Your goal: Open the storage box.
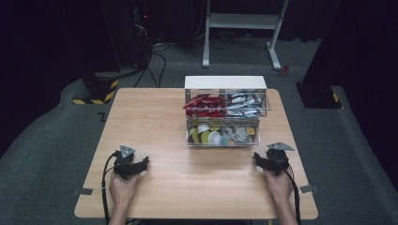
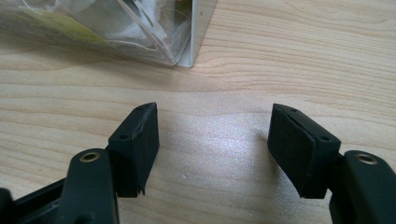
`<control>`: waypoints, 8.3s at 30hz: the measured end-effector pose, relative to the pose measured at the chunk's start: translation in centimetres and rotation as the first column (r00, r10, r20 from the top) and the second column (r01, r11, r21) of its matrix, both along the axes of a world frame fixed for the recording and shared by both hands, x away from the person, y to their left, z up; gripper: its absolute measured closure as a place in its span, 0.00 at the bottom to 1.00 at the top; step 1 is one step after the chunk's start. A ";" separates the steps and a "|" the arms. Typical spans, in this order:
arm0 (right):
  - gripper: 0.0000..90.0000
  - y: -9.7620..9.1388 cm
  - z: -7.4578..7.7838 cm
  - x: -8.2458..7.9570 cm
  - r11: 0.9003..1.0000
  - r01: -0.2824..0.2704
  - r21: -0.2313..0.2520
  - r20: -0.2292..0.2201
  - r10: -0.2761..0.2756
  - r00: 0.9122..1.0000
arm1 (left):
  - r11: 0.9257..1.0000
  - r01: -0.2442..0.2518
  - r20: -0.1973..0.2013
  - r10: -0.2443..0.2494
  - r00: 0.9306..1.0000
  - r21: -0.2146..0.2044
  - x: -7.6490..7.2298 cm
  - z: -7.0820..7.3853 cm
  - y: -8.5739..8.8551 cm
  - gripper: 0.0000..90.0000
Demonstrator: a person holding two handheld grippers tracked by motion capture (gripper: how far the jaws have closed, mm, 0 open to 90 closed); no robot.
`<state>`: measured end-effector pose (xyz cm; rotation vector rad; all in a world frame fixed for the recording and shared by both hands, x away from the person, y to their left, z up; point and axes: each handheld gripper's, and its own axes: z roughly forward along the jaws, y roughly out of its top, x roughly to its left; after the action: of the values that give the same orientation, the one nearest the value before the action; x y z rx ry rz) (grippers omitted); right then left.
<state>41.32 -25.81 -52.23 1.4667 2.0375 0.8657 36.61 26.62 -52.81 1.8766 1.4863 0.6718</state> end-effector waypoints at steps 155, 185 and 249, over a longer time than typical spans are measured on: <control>0.70 1.1 11.0 -2.1 0.957 -0.253 0.144 0.247 0.213 0.945 | 1.000 0.004 -0.001 -0.004 1.000 0.001 0.0 0.0 0.0 0.33; 0.70 0.9 14.6 -1.8 0.948 -0.281 0.151 0.279 0.232 0.932 | 1.000 0.004 -0.002 -0.004 1.000 0.001 0.0 0.0 0.0 0.33; 0.73 3.5 21.2 3.0 0.950 -0.274 0.150 0.301 0.220 0.928 | 1.000 0.000 -0.003 0.000 1.000 0.003 0.0 0.0 -0.1 0.33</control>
<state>44.29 -22.30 -31.02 1.1105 1.9915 1.3239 36.59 26.49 -52.79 1.8804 1.4883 0.6723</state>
